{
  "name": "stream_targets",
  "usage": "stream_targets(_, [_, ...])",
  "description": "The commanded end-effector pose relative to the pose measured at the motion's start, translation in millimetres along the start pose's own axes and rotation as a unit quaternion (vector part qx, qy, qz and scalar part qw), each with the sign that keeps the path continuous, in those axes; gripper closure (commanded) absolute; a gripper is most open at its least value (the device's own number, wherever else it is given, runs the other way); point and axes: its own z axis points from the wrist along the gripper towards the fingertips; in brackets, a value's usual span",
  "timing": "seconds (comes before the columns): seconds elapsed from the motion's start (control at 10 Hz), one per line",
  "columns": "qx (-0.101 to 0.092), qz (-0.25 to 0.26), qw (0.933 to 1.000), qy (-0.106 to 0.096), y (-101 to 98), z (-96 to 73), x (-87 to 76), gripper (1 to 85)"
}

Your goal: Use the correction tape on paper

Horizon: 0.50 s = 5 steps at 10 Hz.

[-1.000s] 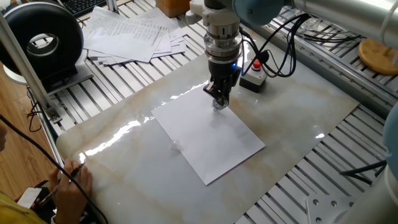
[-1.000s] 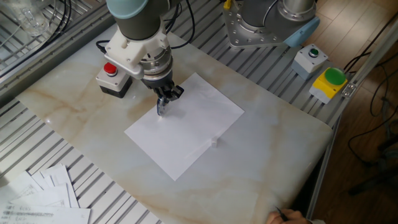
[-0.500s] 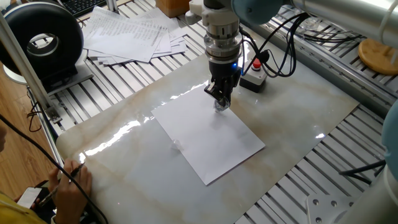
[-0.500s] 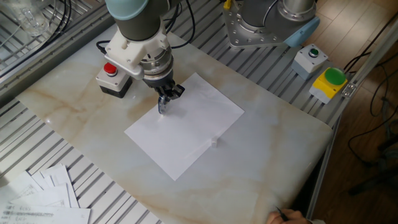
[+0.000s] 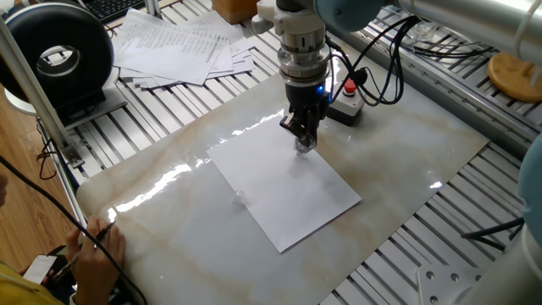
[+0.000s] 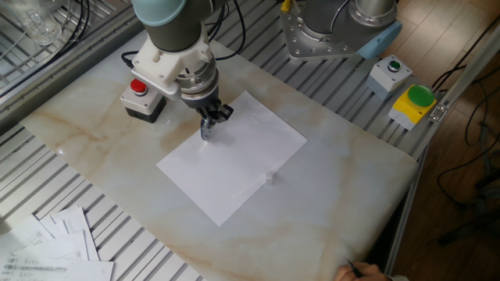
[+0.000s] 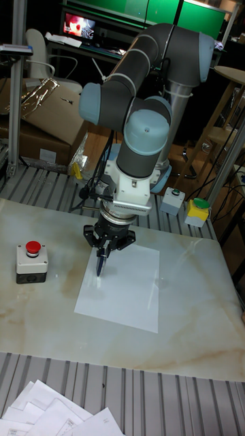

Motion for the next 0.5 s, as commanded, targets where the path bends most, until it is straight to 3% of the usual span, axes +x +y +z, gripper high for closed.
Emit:
stream_targets(0.0, [-0.004, 0.002, 1.0000, 0.001, 2.0, -1.7, -0.2, 84.7])
stream_targets(0.2, [-0.001, 0.004, 1.0000, 0.005, 2.1, -4.5, 0.1, 84.7])
stream_targets(0.4, [-0.012, 0.024, 0.9996, -0.001, 12.3, -14.8, -10.3, 84.7])
